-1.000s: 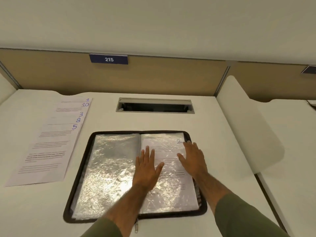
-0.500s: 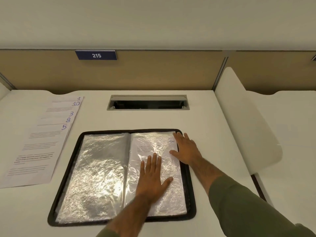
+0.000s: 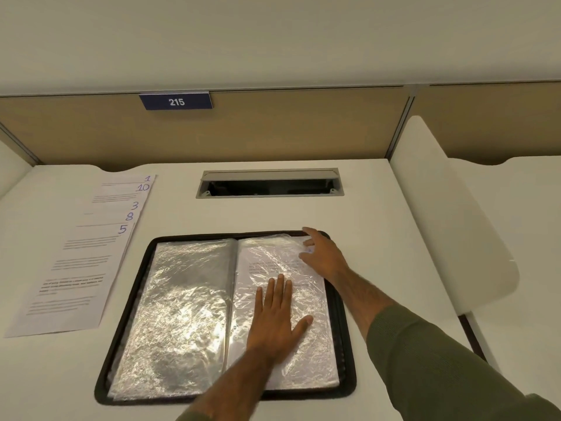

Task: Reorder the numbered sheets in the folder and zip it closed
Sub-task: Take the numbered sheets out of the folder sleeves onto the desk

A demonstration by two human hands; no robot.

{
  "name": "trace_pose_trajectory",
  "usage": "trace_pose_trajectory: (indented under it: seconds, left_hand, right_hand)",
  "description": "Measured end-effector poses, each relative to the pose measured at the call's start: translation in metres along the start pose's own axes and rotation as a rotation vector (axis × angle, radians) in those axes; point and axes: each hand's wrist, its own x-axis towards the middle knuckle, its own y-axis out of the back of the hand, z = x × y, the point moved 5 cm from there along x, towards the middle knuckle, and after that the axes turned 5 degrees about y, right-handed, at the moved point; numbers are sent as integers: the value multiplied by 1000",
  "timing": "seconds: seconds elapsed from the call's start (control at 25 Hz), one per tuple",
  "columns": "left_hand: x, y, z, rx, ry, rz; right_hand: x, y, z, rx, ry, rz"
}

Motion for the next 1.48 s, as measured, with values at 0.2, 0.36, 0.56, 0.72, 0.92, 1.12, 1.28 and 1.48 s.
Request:
trace_pose_trajectory:
  seconds: [0.2, 0.36, 0.56, 0.72, 0.92, 1.12, 1.28, 1.48]
  left_hand:
    - [11, 7, 4, 3, -80, 55]
    - [21, 5, 13, 108, -195, 115]
    - [18, 30, 40, -14, -134, 170]
    - [20, 44, 56, -430, 335, 105]
    - [18, 59, 27, -315, 477, 26]
    - [6, 72, -41, -159, 430, 16]
    - [3, 84, -114, -198, 480, -115]
    - [-3, 105, -214, -218, 512, -153]
  right_hand:
    - [1, 11, 7, 461, -283, 169]
    - [-3, 11, 11, 426, -385, 54]
    - [-5, 17, -16, 417, -345, -30]
    - [-4, 15, -41, 445, -343, -60]
    - [-2, 4, -72, 405, -309, -76]
    - [8, -19, -97, 337, -197, -56]
    - [14, -35, -119, 207, -101, -59]
    - [19, -56, -116, 29, -72, -93]
